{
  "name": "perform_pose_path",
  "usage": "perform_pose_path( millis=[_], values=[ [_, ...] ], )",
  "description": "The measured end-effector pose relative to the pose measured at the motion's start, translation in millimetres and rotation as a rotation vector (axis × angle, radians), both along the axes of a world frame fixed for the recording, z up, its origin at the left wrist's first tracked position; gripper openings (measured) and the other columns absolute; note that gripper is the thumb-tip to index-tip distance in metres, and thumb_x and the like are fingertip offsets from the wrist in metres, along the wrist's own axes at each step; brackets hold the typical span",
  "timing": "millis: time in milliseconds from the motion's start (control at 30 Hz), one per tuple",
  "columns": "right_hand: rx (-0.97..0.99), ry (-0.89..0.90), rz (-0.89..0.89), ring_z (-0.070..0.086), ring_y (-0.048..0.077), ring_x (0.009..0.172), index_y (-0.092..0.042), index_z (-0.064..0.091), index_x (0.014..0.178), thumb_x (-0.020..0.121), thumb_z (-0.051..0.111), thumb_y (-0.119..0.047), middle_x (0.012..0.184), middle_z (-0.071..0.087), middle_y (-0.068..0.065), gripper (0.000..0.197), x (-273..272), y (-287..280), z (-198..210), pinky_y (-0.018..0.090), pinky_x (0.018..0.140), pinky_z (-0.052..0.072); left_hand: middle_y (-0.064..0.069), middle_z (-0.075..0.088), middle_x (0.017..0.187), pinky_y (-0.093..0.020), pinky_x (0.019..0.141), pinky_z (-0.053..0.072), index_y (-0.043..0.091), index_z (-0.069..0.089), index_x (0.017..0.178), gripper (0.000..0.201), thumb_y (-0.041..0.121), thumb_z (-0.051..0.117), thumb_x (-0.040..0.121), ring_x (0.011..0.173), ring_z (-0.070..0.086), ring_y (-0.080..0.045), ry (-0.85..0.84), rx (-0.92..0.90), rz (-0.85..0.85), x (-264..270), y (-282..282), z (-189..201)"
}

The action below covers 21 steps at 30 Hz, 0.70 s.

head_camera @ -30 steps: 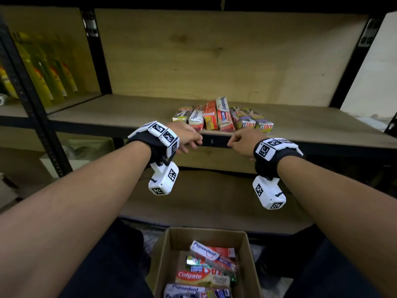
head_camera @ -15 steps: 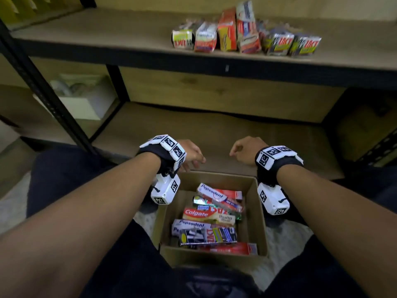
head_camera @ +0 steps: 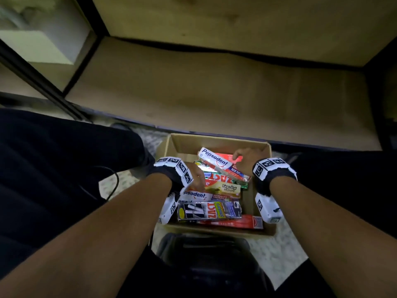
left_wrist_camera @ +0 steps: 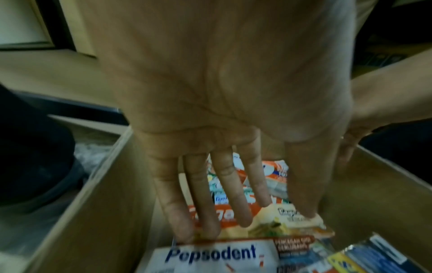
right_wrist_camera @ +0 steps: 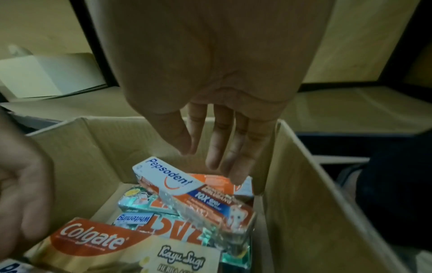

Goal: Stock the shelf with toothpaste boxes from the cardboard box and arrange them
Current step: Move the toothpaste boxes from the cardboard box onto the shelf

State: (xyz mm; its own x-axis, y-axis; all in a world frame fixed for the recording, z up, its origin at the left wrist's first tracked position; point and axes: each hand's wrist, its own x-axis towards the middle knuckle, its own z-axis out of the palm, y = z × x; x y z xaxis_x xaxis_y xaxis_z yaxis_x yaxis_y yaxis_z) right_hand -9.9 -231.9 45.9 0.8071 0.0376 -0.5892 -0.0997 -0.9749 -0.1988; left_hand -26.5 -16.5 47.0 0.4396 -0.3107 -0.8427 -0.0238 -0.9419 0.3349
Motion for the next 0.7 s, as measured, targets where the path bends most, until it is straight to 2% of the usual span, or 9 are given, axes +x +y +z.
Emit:
perform_pose_path(
  millis=[67, 133, 200, 267, 333, 400, 567, 600, 700],
  values=[
    [0.008, 0.007, -0.025, 0.059, 0.020, 0.092, -0.031, 0.060, 0.119, 0.093, 0.059, -0.026, 0.122, 0.067, -0.001, 0.026, 1, 1, -16, 0.023, 0.072, 0.043, 0.008, 0.062, 0.105, -0.023, 0.077, 0.047, 0.027, 0.065, 0.111, 0.033, 0.040, 0.074, 0.082, 0.092, 0.057, -0.013, 0.120, -0.051, -0.054, -3, 0, -13],
    [0.039, -0.008, -0.072, 0.063, 0.023, 0.100, -0.030, 0.057, 0.126, 0.092, 0.061, -0.028, 0.124, 0.066, 0.002, 0.033, -2, 2, -32, 0.025, 0.072, 0.045, 0.008, 0.061, 0.126, -0.027, 0.090, 0.049, 0.032, 0.061, 0.127, 0.052, 0.039, 0.078, 0.079, 0.109, 0.058, -0.014, 0.190, -0.071, -0.038, -10, 1, -25],
    [0.053, -0.015, -0.102, 0.060, 0.026, 0.112, -0.030, 0.053, 0.131, 0.090, 0.066, -0.031, 0.131, 0.061, 0.004, 0.043, -10, 1, -47, 0.031, 0.084, 0.050, 0.002, 0.058, 0.133, -0.027, 0.094, 0.047, 0.026, 0.055, 0.136, 0.058, 0.036, 0.077, 0.083, 0.107, 0.058, -0.015, 0.295, -0.109, -0.048, -14, -2, -33],
    [0.056, 0.006, -0.100, 0.056, 0.029, 0.119, -0.029, 0.046, 0.138, 0.087, 0.069, -0.035, 0.135, 0.055, 0.007, 0.057, -16, 0, -60, 0.036, 0.097, 0.049, -0.001, 0.060, 0.133, -0.026, 0.097, 0.045, 0.022, 0.054, 0.138, 0.067, 0.042, 0.078, 0.079, 0.098, 0.060, -0.012, 0.399, -0.147, -0.063, -21, -5, -40],
    [0.078, 0.035, -0.114, 0.056, 0.031, 0.118, -0.027, 0.041, 0.143, 0.086, 0.070, -0.030, 0.133, 0.054, 0.009, 0.064, -21, -1, -70, 0.040, 0.098, 0.049, 0.003, 0.061, 0.133, -0.034, 0.105, 0.045, 0.024, 0.056, 0.136, 0.070, 0.046, 0.081, 0.074, 0.112, 0.060, -0.018, 0.437, -0.188, -0.089, -26, -4, -45],
    [0.093, 0.036, -0.124, 0.055, 0.032, 0.119, -0.026, 0.040, 0.145, 0.086, 0.069, -0.021, 0.131, 0.053, 0.010, 0.065, -24, -2, -77, 0.041, 0.099, 0.049, 0.006, 0.059, 0.135, -0.028, 0.099, 0.044, 0.024, 0.056, 0.136, 0.061, 0.037, 0.078, 0.081, 0.121, 0.056, -0.018, 0.400, -0.178, -0.121, -27, -4, -44],
    [0.062, -0.017, -0.127, 0.060, 0.030, 0.112, -0.028, 0.044, 0.141, 0.088, 0.061, -0.006, 0.127, 0.054, 0.007, 0.060, -29, -1, -83, 0.037, 0.093, 0.053, 0.013, 0.063, 0.128, -0.013, 0.084, 0.042, 0.029, 0.063, 0.130, 0.055, 0.040, 0.080, 0.079, 0.113, 0.059, -0.009, 0.332, -0.205, -0.113, -26, -1, -51],
    [0.057, -0.026, -0.124, 0.060, 0.030, 0.111, -0.028, 0.044, 0.140, 0.088, 0.061, -0.006, 0.126, 0.054, 0.007, 0.059, -29, 0, -83, 0.037, 0.092, 0.053, 0.015, 0.065, 0.125, -0.015, 0.086, 0.045, 0.032, 0.064, 0.127, 0.054, 0.044, 0.081, 0.076, 0.111, 0.060, -0.008, 0.315, -0.205, -0.108, -27, 0, -53],
    [0.039, -0.036, -0.115, 0.060, 0.029, 0.112, -0.027, 0.046, 0.139, 0.087, 0.063, -0.010, 0.126, 0.057, 0.008, 0.057, -29, -1, -81, 0.037, 0.091, 0.052, 0.017, 0.069, 0.116, -0.036, 0.096, 0.052, 0.039, 0.067, 0.118, 0.058, 0.058, 0.081, 0.066, 0.105, 0.065, -0.010, 0.286, -0.181, -0.111, -30, 3, -61]
  ],
)
